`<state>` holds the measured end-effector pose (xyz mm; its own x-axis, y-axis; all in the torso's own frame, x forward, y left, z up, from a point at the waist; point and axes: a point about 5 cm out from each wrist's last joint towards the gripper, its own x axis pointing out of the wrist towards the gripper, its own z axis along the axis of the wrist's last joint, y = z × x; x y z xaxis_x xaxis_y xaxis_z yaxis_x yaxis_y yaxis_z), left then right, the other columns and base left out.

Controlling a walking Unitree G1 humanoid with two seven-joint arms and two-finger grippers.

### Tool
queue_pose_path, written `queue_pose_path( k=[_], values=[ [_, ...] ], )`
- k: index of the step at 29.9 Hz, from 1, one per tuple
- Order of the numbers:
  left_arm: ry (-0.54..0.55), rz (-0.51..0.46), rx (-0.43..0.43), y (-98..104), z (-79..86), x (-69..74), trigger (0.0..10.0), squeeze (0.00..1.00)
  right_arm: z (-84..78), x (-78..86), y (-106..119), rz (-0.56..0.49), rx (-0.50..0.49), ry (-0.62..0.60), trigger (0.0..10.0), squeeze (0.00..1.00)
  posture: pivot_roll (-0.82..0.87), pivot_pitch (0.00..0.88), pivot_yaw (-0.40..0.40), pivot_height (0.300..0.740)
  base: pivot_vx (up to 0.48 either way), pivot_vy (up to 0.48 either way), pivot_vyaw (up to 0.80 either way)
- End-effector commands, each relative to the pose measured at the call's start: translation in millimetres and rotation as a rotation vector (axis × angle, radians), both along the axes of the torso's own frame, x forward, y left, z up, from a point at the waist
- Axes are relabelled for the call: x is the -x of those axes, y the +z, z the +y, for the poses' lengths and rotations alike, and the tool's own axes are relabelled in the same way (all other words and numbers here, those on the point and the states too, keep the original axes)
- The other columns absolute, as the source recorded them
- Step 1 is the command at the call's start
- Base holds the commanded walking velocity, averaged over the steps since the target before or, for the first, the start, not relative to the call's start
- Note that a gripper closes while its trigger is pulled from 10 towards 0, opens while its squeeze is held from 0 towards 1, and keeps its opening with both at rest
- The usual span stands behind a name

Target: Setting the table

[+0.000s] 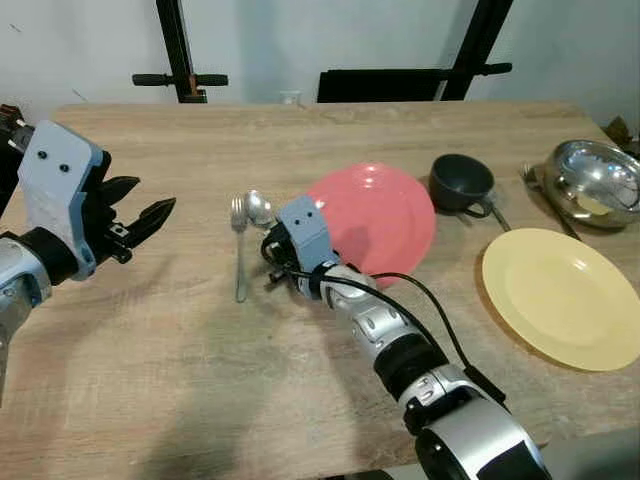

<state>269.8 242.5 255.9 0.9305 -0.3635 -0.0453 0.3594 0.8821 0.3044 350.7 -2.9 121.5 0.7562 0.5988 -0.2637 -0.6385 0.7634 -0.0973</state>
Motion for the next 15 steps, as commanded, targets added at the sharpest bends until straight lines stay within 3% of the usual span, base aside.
queue_pose_path(
  k=[1,11,15],
  values=[
    [-0.009,0.012,0.002,-3.1,-2.3,0.0,10.0,0.0,1.8,15.4,-34.7,0.154,0.049,0.013,0.0,0.0,0.06,0.113,0.009,0.74,0.0,0.0,0.0],
    [-0.006,0.017,0.012,-7.1,-5.0,-3.9,10.0,0.0,-3.2,8.0,-24.2,0.155,-0.062,-0.041,0.0,0.0,0.04,0.114,0.018,0.74,0.0,0.0,0.0],
    [-0.01,0.021,0.016,-8.7,-6.6,-4.7,10.0,0.0,-9.7,-4.2,-0.2,0.107,-0.196,-0.1,0.0,0.0,0.04,0.116,0.022,0.74,0.0,0.0,0.0]
  ],
)
